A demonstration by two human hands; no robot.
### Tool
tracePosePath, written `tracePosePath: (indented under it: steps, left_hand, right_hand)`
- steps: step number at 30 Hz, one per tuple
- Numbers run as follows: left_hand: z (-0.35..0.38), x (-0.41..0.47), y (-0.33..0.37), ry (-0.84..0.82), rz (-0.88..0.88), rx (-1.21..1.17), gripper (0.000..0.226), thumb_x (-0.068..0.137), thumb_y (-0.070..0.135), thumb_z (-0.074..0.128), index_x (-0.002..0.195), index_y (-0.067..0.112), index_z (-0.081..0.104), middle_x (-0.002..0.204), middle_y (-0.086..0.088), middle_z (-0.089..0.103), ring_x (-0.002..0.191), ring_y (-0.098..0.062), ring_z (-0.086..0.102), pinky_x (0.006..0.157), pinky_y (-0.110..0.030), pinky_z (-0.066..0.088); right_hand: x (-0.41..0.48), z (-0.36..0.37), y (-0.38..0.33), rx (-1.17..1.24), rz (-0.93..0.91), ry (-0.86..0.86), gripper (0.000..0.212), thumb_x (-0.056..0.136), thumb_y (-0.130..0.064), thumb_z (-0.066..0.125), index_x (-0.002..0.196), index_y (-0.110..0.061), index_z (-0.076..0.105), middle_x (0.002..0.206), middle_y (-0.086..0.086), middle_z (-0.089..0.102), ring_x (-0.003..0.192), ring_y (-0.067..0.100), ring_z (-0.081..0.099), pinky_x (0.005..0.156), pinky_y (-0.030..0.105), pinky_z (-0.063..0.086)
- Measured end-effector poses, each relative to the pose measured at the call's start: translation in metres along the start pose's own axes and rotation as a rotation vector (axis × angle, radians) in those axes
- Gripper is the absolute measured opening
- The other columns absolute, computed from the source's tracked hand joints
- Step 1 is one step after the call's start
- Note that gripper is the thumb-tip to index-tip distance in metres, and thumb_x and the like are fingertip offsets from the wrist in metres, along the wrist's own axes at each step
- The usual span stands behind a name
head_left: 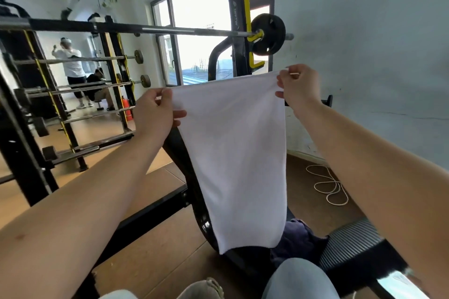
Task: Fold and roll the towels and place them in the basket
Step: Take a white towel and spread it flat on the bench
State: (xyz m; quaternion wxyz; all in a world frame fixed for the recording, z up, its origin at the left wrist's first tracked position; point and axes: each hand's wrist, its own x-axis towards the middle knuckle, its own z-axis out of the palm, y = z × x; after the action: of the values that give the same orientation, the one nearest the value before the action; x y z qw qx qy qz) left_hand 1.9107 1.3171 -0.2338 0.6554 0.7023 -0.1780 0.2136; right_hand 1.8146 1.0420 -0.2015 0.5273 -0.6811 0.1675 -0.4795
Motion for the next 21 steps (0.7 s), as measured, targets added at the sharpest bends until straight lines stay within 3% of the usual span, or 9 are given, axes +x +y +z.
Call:
tracePosePath:
  steps: [4,6,9,12,18,21]
  left_hand:
    - [0.018,0.008,-0.003,0.011,0.000,0.026,0.029,0.109,0.034,0.048,0.132,0.019,0.058,0.102,0.011,0.059,0.061,-0.009,0.074,0.054,-0.023,0.060]
    - [0.025,0.014,-0.014,0.021,-0.011,0.034,0.030,0.108,0.034,0.048,0.132,0.018,0.058,0.101,0.007,0.063,0.057,-0.010,0.073,0.047,-0.021,0.056]
    - [0.034,0.026,-0.040,0.052,0.012,0.123,0.032,0.107,0.038,0.048,0.129,0.018,0.061,0.117,-0.005,0.067,0.053,-0.011,0.069,0.043,-0.016,0.048]
    - [0.041,0.038,-0.068,0.064,-0.010,0.167,0.032,0.107,0.040,0.048,0.126,0.018,0.063,0.115,-0.006,0.069,0.052,-0.013,0.068,0.042,-0.013,0.045]
    - [0.052,0.069,-0.125,0.072,-0.135,0.176,0.019,0.106,0.038,0.050,0.117,0.024,0.058,0.093,0.009,0.066,0.060,-0.011,0.071,0.054,-0.026,0.057]
    - [0.058,0.089,-0.156,0.074,-0.205,0.154,0.014,0.107,0.038,0.050,0.115,0.027,0.053,0.093,0.016,0.059,0.066,-0.013,0.074,0.062,-0.028,0.062]
  right_hand:
    - [0.022,0.008,0.010,0.006,-0.018,0.001,0.022,0.104,-0.018,0.058,0.124,-0.022,0.065,0.102,-0.011,0.067,0.095,0.013,0.068,0.083,0.034,0.064]
    - [0.030,0.017,0.020,-0.027,-0.025,-0.043,0.033,0.101,-0.011,0.057,0.132,-0.024,0.062,0.116,-0.010,0.069,0.106,0.013,0.066,0.092,0.039,0.061]
    - [0.039,0.034,0.039,-0.073,0.000,-0.133,0.048,0.100,-0.006,0.057,0.144,-0.025,0.052,0.140,-0.007,0.062,0.121,0.015,0.060,0.101,0.039,0.057]
    - [0.048,0.055,0.064,-0.108,0.026,-0.207,0.056,0.100,-0.006,0.059,0.150,-0.026,0.046,0.148,-0.006,0.056,0.131,0.019,0.056,0.104,0.042,0.055]
    - [0.076,0.116,0.124,-0.138,0.070,-0.334,0.061,0.100,-0.007,0.061,0.155,-0.023,0.038,0.157,-0.003,0.047,0.137,0.022,0.050,0.102,0.044,0.056]
    - [0.089,0.150,0.156,-0.143,0.098,-0.382,0.063,0.099,-0.008,0.060,0.156,-0.023,0.036,0.157,-0.004,0.046,0.131,0.021,0.054,0.088,0.037,0.060]
